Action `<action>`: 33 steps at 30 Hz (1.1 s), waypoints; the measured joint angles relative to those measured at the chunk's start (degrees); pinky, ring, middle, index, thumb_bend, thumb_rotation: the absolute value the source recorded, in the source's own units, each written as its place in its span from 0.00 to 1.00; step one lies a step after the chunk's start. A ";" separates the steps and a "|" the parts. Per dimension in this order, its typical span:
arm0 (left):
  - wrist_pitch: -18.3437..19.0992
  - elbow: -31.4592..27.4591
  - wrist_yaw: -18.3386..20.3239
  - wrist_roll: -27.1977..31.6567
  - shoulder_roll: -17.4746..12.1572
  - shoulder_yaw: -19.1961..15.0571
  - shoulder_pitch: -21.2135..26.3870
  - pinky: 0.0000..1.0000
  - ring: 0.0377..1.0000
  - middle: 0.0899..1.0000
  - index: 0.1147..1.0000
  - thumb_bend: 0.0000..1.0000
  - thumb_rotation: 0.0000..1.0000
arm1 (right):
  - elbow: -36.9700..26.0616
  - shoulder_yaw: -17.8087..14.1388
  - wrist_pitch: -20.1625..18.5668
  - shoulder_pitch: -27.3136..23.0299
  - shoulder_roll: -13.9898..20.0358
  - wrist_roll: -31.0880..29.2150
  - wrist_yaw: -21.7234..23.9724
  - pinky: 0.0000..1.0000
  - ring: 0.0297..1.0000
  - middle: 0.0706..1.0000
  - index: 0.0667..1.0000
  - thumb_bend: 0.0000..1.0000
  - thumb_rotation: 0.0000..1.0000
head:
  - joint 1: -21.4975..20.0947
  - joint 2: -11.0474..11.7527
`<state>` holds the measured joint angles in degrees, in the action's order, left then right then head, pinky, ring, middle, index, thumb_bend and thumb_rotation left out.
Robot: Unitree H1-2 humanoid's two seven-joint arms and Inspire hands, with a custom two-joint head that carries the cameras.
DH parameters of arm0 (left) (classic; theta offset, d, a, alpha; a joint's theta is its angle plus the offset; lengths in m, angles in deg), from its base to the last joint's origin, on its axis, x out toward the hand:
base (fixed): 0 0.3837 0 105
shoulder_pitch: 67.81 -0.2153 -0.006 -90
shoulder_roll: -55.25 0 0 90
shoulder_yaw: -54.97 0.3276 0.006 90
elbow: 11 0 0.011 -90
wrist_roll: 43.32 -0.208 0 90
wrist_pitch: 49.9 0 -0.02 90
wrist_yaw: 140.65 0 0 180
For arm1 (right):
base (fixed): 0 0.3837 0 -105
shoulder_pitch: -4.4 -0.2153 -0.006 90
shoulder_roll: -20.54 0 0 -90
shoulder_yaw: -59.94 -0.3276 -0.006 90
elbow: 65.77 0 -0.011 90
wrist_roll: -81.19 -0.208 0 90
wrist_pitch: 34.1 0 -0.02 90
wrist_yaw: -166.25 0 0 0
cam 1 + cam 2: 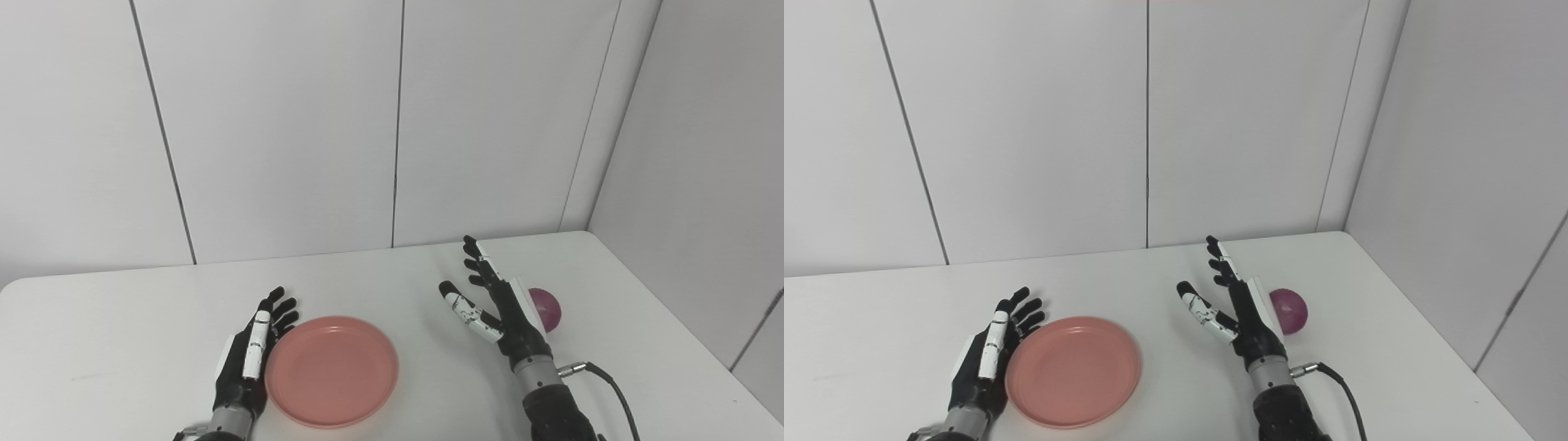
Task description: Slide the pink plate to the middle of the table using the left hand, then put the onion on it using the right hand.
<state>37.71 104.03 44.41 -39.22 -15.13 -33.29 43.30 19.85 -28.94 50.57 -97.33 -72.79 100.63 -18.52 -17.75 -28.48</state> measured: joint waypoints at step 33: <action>-3.08 6.44 3.45 3.36 -3.42 -2.94 3.64 0.84 0.84 0.85 0.86 0.52 1.00 | -0.17 -2.47 -12.17 -3.97 1.86 13.39 -0.87 0.81 0.89 0.91 0.91 0.76 0.48 | -9.40 1.58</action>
<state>34.64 110.47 47.86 -35.86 -18.55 -36.23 46.94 19.68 -31.42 38.41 -101.30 -70.93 114.02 -19.39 -27.16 -26.89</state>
